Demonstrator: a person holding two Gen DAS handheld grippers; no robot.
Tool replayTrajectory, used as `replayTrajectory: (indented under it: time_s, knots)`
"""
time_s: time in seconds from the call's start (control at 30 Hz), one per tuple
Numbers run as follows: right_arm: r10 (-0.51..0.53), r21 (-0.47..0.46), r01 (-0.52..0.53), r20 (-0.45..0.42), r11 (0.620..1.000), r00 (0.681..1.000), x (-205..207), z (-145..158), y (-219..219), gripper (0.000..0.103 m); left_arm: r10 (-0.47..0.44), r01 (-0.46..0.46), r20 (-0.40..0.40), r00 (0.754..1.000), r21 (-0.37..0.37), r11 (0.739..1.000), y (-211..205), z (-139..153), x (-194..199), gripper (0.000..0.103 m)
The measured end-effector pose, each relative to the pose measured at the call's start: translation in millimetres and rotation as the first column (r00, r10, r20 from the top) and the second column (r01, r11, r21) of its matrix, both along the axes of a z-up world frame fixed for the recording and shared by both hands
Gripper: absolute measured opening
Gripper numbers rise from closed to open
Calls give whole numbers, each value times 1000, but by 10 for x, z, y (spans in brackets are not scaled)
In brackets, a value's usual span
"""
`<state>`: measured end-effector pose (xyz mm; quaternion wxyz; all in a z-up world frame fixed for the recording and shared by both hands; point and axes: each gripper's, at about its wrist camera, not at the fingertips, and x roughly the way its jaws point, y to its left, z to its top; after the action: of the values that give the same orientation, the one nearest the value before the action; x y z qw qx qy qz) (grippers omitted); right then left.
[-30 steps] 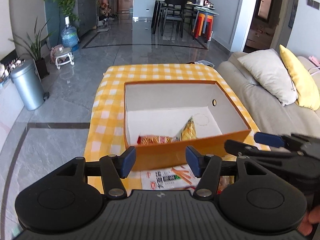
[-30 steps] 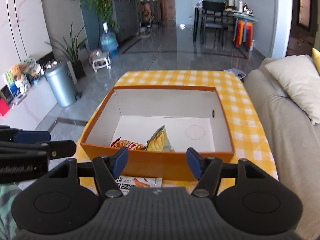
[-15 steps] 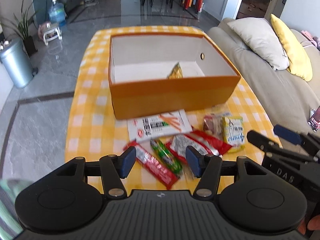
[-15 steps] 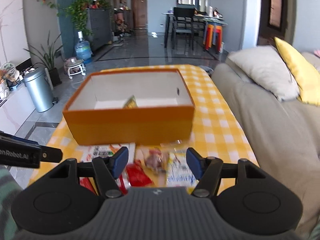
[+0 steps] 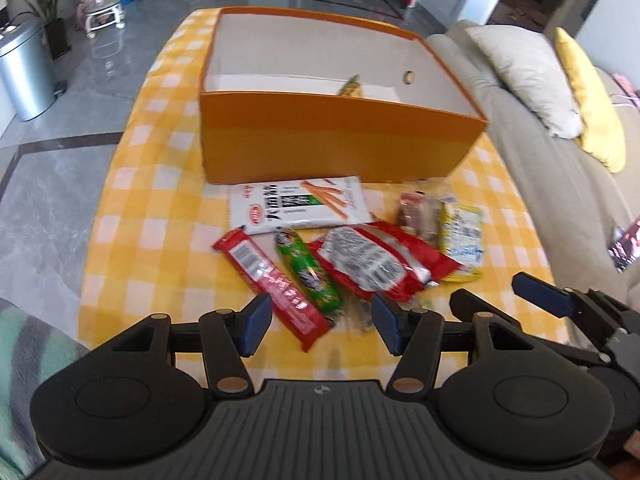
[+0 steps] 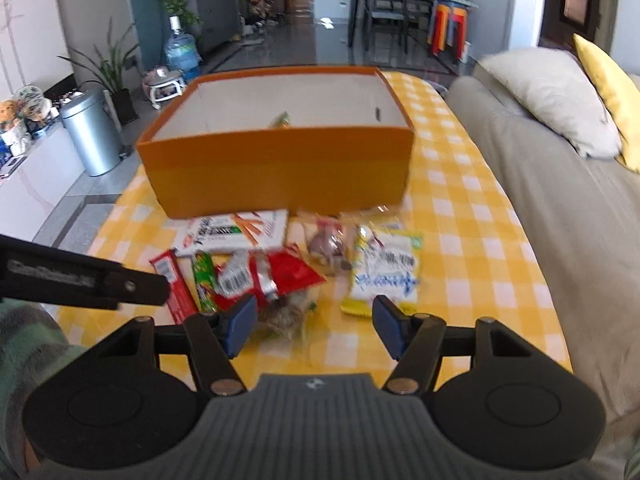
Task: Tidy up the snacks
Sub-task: 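Grasp the red chip bag with the left tool while the right tool grasps the Ameri packet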
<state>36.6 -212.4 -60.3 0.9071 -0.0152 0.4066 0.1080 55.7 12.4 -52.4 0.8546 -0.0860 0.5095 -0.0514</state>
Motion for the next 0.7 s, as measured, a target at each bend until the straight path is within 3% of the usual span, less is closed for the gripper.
replayTrajectory:
  time_s: [0.17, 0.3, 0.47, 0.6, 0.7]
  knots:
    - [18, -37, -17, 17, 999, 1000, 116, -19, 94, 62, 23, -22, 7, 1000, -56, 998, 24, 36, 101, 67]
    - [-81, -20, 81, 6, 996, 997, 232, -47, -82, 62, 21, -18, 26, 999, -95, 995, -101, 44, 197, 67]
    - [-177, -23, 177, -32, 984, 984, 352, -134, -313, 55, 56, -61, -38, 998, -157, 986, -253, -53, 419, 71]
    - [-188, -11, 187, -56, 982, 981, 455, -206, -387, 54, 79, -88, -67, 995, -148, 985, -366, -118, 600, 72]
    - [-174, -20, 173, -72, 985, 982, 560, -280, -386, 55, 81, -92, -112, 990, -96, 991, -486, -182, 720, 75]
